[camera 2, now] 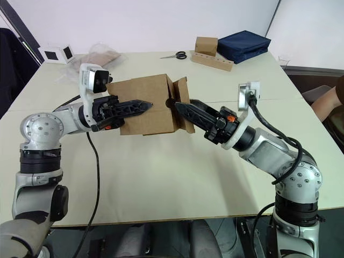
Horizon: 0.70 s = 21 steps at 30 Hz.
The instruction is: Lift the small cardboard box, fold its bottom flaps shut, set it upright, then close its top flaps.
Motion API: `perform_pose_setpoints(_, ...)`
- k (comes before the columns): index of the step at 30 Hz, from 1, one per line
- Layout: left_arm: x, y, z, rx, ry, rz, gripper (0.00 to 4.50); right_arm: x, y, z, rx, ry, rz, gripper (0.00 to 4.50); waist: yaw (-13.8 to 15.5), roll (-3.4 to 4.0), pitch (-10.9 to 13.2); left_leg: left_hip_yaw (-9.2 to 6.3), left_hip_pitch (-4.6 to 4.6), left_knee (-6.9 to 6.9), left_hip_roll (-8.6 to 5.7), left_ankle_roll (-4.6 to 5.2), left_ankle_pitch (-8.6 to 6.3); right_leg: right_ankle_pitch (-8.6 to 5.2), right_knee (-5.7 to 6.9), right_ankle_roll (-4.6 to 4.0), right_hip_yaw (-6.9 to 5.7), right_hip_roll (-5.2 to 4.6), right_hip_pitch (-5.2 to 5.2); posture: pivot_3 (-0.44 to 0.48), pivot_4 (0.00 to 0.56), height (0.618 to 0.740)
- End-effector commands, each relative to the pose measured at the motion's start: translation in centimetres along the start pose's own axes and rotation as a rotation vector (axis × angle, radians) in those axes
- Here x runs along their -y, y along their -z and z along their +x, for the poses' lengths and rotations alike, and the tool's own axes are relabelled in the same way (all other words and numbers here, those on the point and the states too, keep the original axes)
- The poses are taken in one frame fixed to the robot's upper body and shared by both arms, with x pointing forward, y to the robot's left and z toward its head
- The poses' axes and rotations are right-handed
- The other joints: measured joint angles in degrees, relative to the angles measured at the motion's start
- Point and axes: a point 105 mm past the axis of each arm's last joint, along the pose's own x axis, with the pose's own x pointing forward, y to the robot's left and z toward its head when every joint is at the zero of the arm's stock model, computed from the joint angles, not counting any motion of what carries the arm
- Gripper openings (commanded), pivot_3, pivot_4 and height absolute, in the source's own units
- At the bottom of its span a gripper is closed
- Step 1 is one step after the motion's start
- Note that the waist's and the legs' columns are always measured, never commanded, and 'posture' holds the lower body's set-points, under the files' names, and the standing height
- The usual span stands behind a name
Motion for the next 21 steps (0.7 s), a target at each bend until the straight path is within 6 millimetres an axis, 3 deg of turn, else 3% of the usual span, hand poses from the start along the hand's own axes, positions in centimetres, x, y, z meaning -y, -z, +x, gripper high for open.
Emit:
perform_pose_setpoints(1,0.7,-0.7,0.4,0.004,0.026,0.041,0.00,-1.3,-0.2,0.1,0.002,-0.041,-0.036,2.64,0.0,0.00,0.0,0.00,0.00,0.00,0.00,0.00,0.00,0.00,0.00,0.00,0.00,0.00,0.00,0.000,0.150,0.740)
perform_pose_setpoints(21,0.2,-1.5,0.2,0.029,-0.012,0.057,0.00,-1.3,-0.3,-0.7,0.049,-0.018,0.023,2.64,0.0,0.00,0.0,0.00,0.00,0.00,0.00,0.00,0.00,0.00,-0.01,0.00,0.00,0.01,0.00,0.000,0.150,0.740)
